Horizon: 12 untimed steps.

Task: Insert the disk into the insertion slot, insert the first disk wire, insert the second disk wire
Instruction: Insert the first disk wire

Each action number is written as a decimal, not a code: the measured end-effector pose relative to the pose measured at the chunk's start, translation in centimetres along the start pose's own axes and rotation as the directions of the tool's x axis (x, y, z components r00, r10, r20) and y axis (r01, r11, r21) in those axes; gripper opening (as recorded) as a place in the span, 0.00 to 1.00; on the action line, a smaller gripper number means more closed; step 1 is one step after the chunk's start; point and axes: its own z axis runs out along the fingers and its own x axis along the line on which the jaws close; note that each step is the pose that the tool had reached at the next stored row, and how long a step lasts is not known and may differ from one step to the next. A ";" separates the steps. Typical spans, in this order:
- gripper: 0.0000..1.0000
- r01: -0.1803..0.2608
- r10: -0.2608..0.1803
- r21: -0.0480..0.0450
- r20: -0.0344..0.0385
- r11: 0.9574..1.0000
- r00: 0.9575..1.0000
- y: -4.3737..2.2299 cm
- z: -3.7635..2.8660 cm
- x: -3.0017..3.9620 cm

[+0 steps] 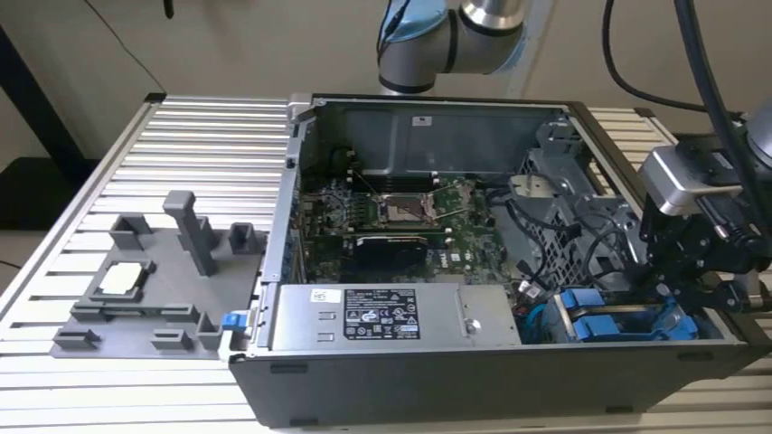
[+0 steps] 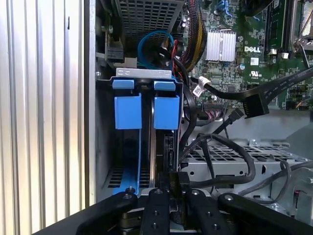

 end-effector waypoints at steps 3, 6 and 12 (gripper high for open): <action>0.20 0.000 0.000 0.000 0.001 1.000 1.000 0.01 0.07 0.00; 0.27 0.000 0.000 0.000 0.000 1.000 1.000 0.01 0.00 0.00; 0.27 0.000 0.000 0.000 0.000 1.000 1.000 -0.06 -2.87 -0.30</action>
